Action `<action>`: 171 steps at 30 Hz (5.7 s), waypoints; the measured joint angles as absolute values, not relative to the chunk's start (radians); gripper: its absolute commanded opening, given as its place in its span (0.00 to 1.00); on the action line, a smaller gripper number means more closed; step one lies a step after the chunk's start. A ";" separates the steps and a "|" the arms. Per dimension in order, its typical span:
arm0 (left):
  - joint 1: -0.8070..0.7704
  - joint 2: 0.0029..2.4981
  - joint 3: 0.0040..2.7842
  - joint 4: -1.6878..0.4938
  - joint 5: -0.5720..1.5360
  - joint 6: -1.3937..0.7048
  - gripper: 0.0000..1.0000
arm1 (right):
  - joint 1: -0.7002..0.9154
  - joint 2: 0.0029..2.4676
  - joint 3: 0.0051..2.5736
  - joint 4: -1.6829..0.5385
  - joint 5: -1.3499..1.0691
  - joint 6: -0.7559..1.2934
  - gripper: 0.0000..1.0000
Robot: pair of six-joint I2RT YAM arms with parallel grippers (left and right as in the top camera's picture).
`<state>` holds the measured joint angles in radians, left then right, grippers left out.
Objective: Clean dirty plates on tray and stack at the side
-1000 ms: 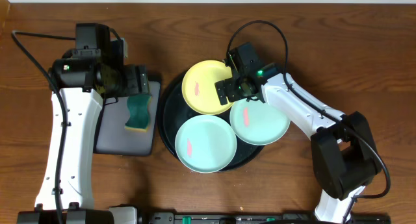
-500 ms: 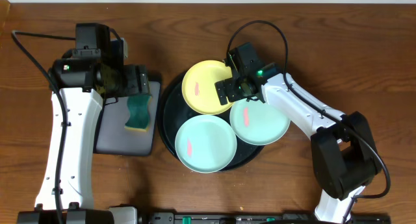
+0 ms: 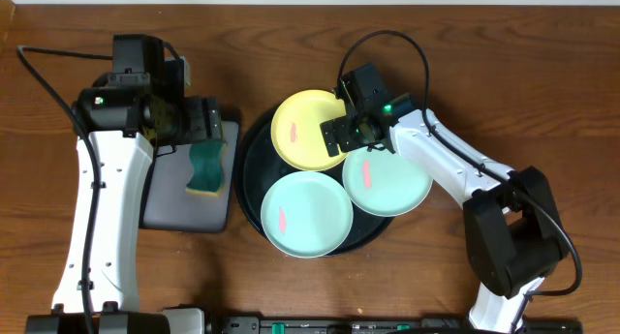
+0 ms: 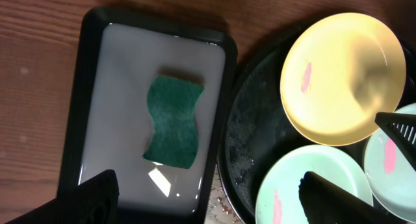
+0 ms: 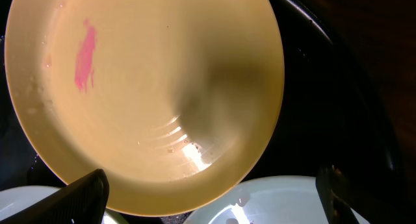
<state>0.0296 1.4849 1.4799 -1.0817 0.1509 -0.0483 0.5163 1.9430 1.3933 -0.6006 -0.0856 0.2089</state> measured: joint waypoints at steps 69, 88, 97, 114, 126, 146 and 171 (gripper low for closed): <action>0.030 1.485 1.480 -0.992 0.151 -0.048 0.89 | 0.516 1.944 1.393 -0.540 -0.017 0.194 0.50; 0.030 1.485 1.468 -1.048 0.104 -0.053 0.40 | 0.516 2.033 1.393 -0.505 0.000 0.212 0.39; 0.030 1.485 1.294 -0.920 0.060 -0.051 0.40 | 0.516 2.033 1.393 -0.503 0.020 0.212 0.36; 0.030 1.487 0.974 -0.571 0.052 -0.051 0.43 | 0.516 2.033 1.393 -0.503 0.024 0.212 0.43; 0.030 1.487 0.888 -0.450 0.049 -0.049 0.45 | 0.516 2.039 1.393 -0.492 0.027 0.212 0.45; 0.030 1.584 0.884 -0.414 0.022 -0.049 0.46 | 0.516 2.049 1.393 -0.484 0.027 0.216 0.30; 0.030 1.584 0.884 -0.419 0.019 -0.038 0.51 | 0.516 2.055 1.393 -0.470 0.027 0.217 0.34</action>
<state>0.0299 1.5841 0.8837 -0.4194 0.0189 -0.0376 0.5163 2.0548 1.3933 -0.4702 0.0269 0.2169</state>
